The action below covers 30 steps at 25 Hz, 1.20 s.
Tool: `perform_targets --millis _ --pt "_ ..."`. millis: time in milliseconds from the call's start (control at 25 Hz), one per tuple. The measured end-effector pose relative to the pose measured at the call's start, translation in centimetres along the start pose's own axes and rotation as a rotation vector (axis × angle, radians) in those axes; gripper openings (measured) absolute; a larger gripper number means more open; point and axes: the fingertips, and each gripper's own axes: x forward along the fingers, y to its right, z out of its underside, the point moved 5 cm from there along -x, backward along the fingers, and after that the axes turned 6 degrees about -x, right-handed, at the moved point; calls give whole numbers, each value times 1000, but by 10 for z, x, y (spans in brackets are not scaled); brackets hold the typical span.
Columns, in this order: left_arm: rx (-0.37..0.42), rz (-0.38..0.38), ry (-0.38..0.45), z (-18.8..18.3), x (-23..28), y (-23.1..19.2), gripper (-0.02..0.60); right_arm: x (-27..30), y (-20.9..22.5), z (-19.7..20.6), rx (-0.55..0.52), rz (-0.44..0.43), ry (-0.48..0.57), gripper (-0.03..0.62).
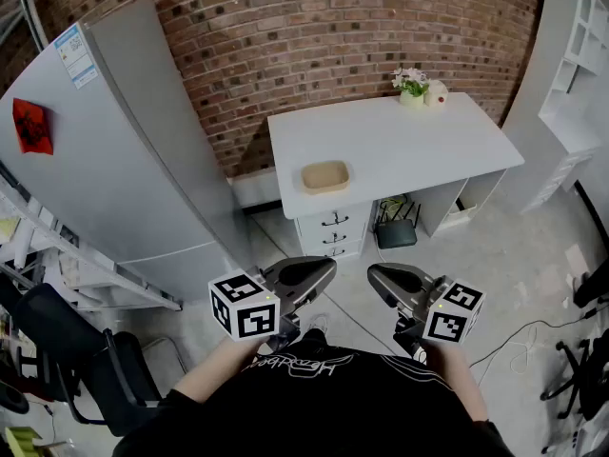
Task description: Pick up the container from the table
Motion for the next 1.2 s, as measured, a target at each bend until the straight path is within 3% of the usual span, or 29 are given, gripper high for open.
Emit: perform_targets --millis 600,1200 --pt "-66 -17 28 3 -12 -12 3 12 5 0 38 1 3 3" --pt "-171 48 -5 -20 43 -83 3 35 82 -7 116 80 1 4"
